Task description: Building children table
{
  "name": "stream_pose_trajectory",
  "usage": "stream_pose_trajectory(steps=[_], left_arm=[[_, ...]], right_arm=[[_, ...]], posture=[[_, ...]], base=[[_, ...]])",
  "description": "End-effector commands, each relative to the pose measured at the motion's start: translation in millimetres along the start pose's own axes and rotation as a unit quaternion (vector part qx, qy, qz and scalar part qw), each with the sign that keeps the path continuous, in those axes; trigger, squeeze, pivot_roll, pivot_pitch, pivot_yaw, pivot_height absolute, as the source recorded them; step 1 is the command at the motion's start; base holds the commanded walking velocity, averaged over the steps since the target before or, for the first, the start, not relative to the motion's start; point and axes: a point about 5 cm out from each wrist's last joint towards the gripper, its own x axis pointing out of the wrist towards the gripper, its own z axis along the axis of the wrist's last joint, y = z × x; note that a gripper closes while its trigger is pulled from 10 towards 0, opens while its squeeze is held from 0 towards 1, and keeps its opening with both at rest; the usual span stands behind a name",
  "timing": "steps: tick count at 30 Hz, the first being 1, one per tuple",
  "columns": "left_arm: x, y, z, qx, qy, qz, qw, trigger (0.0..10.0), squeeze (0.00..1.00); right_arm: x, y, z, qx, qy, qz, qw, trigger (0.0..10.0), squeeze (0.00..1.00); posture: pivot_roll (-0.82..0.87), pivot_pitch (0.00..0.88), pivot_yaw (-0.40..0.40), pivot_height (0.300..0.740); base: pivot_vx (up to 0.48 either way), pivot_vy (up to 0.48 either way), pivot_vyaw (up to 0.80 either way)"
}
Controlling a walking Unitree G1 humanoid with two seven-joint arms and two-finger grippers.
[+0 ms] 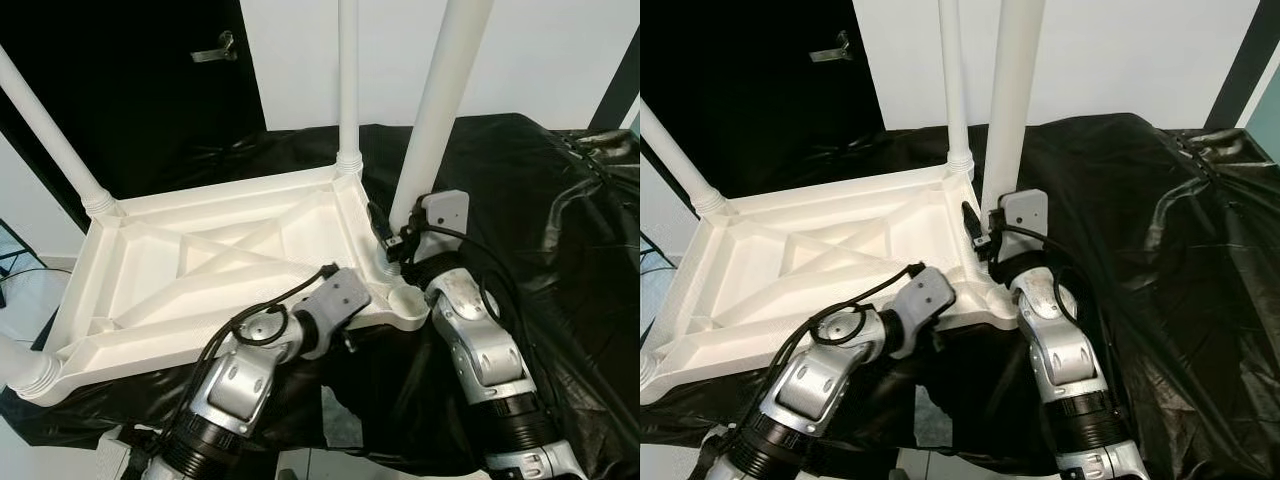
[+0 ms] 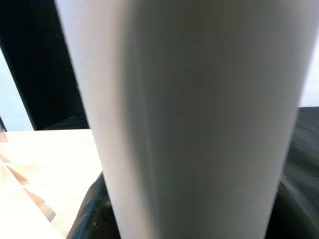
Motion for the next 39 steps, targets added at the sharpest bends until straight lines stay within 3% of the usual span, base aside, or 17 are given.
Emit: stream_pose_trajectory(steps=[1,7,8,9,10,13,15,16,18,20,21,25,26,28,34,35,39], left_arm=[[-3.1,-0.5,-1,-0.001,0.001,0.004,1.000,10.0,0.00],[-6.1,-0.3,-14,-0.006,0.034,0.008,0.999,10.0,0.00],[-3.8,1.7,-15,-0.002,0.042,0.018,0.999,6.9,0.00],[-3.8,1.7,-15,-0.002,0.042,0.018,0.999,6.9,0.00],[-0.8,3.0,-18,-0.012,0.054,0.026,0.998,1.4,0.00],[2.6,4.0,-20,-0.011,0.064,0.037,0.997,2.4,0.00],[7.1,3.5,-22,-0.009,0.077,0.045,0.996,0.0,0.00],[9.1,3.2,-24,-0.005,0.083,0.050,0.995,7.4,0.00],[10.2,3.1,-26,-0.002,0.087,0.055,0.995,8.7,0.00],[10.3,3.0,-27,-0.002,0.089,0.057,0.994,7.0,0.00],[9.8,2.6,-27,-0.008,0.089,0.057,0.994,1.0,0.00],[9.0,2.6,-26,-0.007,0.089,0.054,0.995,0.0,0.00],[9.1,3.1,-26,-0.006,0.090,0.053,0.995,0.4,0.00],[9.1,4.1,-26,-0.002,0.092,0.055,0.994,7.6,0.00],[9.5,4.2,-24,-0.002,0.091,0.049,0.995,7.6,0.00],[9.7,4.5,-24,0.000,0.092,0.051,0.994,10.0,0.00],[10.4,3.5,-25,0.013,0.100,0.049,0.994,10.0,0.00]], right_arm=[[-3.2,2.9,2,0.005,-0.001,-0.001,1.000,10.0,0.00],[-16.0,1.9,-3,0.007,0.016,-0.009,1.000,10.0,0.00],[-17.3,1.5,-4,0.008,0.020,-0.011,1.000,10.0,0.00],[-17.3,1.5,-4,0.008,0.020,-0.011,1.000,10.0,0.00],[-18.4,1.2,-4,0.007,0.023,-0.014,1.000,10.0,0.00],[-19.4,1.2,-4,0.008,0.025,-0.016,1.000,10.0,0.00],[-20.6,1.4,-4,0.010,0.028,-0.019,0.999,10.0,0.00],[-21.5,1.7,-4,0.011,0.029,-0.020,0.999,10.0,0.00],[-22.5,2.2,-4,0.011,0.029,-0.020,0.999,10.0,0.00],[-24.4,2.8,-4,0.011,0.031,-0.021,0.999,10.0,0.00],[-28.2,3.6,-5,0.011,0.036,-0.023,0.999,10.0,0.00],[-33.3,4.5,-8,0.011,0.047,-0.026,0.999,10.0,0.00],[-34.3,4.7,-9,0.011,0.050,-0.026,0.998,10.0,0.00],[-35.2,4.3,-9,0.011,0.051,-0.028,0.998,10.0,0.00],[-35.5,2.5,-9,0.010,0.052,-0.034,0.998,10.0,0.00],[-35.5,2.1,-9,0.010,0.052,-0.035,0.998,10.0,0.00],[-34.4,0.1,-9,0.010,0.051,-0.040,0.998,10.0,0.00]], posture=[[0.06,0.000,0.052,0.740],[0.05,0.000,0.054,0.740],[0.05,0.000,0.055,0.740],[0.05,0.000,0.055,0.740],[0.05,0.000,0.056,0.740],[0.04,0.000,0.059,0.740],[0.04,0.000,0.062,0.740],[0.04,0.000,0.061,0.740],[0.03,0.000,0.063,0.740],[0.03,0.000,0.064,0.740],[0.03,0.000,0.063,0.740],[0.03,0.000,0.067,0.740],[0.03,0.000,0.069,0.740],[0.02,0.000,0.072,0.740],[0.02,0.000,0.074,0.740],[0.02,0.000,0.076,0.740],[0.02,0.000,0.077,0.740]], base=[[0.000,0.000,0.00],[0.000,0.000,0.00],[0.000,0.000,0.00],[0.000,0.000,0.00],[0.000,0.000,0.00],[0.000,0.000,0.00],[0.000,0.000,0.00],[0.000,0.000,0.00],[0.000,0.000,0.00],[0.000,0.000,0.00],[0.000,0.000,0.00],[0.000,0.000,0.00],[0.000,0.000,0.00],[0.000,0.000,0.00],[0.000,0.000,0.00],[0.000,0.000,0.00],[0.000,0.000,0.00]])
